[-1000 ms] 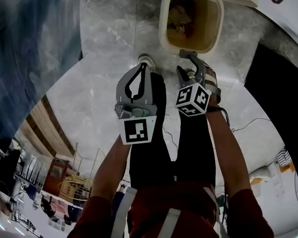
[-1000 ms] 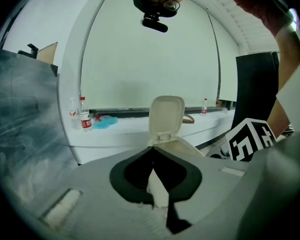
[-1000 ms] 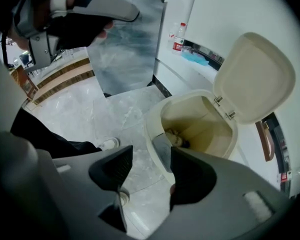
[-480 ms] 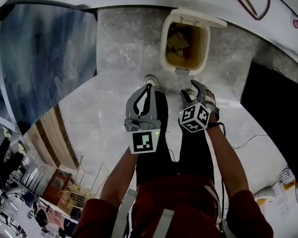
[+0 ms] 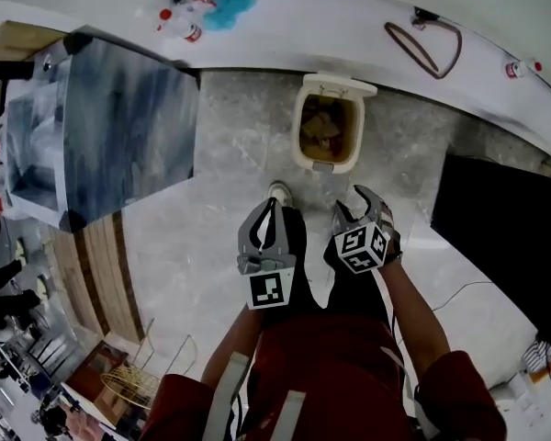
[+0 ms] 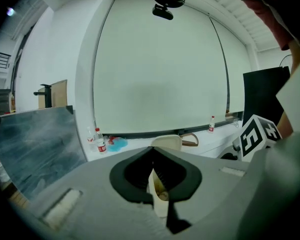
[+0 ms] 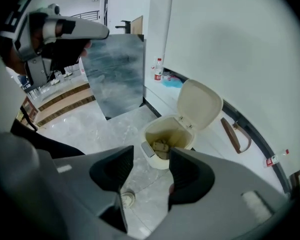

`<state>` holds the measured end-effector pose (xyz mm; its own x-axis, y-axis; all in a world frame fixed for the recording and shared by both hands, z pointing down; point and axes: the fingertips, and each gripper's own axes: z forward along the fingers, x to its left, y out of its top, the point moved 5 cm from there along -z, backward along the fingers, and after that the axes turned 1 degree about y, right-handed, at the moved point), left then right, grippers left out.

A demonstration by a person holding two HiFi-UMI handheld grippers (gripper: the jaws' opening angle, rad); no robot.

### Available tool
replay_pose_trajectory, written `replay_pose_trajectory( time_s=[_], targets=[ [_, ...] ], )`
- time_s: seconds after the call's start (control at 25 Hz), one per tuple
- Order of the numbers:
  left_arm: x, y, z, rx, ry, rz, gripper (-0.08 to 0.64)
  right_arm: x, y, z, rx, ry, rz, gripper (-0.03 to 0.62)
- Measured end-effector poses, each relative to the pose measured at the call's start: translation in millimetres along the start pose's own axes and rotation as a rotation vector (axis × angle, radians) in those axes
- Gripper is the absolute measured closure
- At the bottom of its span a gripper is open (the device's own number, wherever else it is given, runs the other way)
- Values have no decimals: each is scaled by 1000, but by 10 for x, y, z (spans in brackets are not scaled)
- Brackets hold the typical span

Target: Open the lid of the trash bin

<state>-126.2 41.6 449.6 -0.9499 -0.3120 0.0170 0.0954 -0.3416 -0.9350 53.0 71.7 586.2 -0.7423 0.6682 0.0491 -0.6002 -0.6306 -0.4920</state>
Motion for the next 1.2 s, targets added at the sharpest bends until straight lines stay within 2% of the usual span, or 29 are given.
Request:
replay_pose_trajectory(
  time_s=[0.24,0.36,0.56,0.8,0.92,1.04,1.2],
  targets=[
    [-116,456,-205,-90,38,26,554,-143,189,-628,-117,-29,35,376],
    [-185,624,-349,-108,56,7,554,-160,297,-973,-175,-38,57,376],
    [-330,965,-477,-169,75,23,555,-364,569,-1532,-278,-92,61,376],
    [-429,1425,-660,-251,100,34,555,-536,852,-2182,-422,-111,68,376],
    [-455,1681,-750,-304,125,71,555,-662,1022,-2486,-517,-145,47,376],
    [-522,1879,-873,-337,145,74,555,-778,1146,-2812,-610,-179,33,376],
    [-582,2134,-988,-366,155,88,555,-961,1253,-3209,-723,-223,63,376]
  ],
)
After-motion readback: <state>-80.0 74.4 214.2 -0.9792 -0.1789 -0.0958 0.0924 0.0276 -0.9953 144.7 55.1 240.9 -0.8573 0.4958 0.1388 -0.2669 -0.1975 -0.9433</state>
